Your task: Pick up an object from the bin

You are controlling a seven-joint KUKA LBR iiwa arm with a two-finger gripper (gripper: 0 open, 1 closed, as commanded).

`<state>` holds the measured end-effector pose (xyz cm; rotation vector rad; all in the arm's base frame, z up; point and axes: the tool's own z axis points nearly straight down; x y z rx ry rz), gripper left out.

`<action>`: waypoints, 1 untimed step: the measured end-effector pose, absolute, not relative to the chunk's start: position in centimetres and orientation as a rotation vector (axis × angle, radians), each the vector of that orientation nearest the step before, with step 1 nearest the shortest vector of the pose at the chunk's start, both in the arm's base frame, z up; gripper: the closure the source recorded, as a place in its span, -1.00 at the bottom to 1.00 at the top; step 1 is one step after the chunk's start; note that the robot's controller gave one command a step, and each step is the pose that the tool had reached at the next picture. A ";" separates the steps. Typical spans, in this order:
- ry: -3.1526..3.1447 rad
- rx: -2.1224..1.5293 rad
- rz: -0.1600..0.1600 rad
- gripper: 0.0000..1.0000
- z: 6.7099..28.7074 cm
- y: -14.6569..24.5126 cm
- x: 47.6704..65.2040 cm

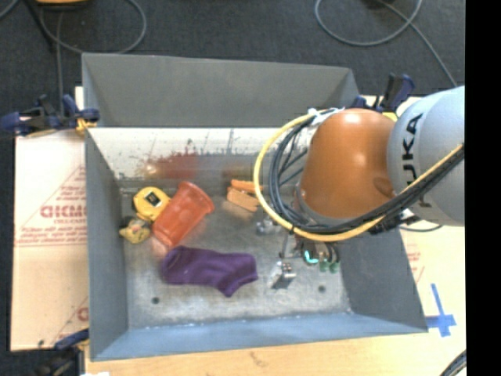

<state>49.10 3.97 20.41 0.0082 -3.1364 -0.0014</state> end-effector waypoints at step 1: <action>-3.144 0.007 -0.002 -1.00 20.8 4.0 49.3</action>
Offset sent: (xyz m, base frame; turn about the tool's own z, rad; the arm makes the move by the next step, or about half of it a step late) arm 0.0230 0.0384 -0.1341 -0.2344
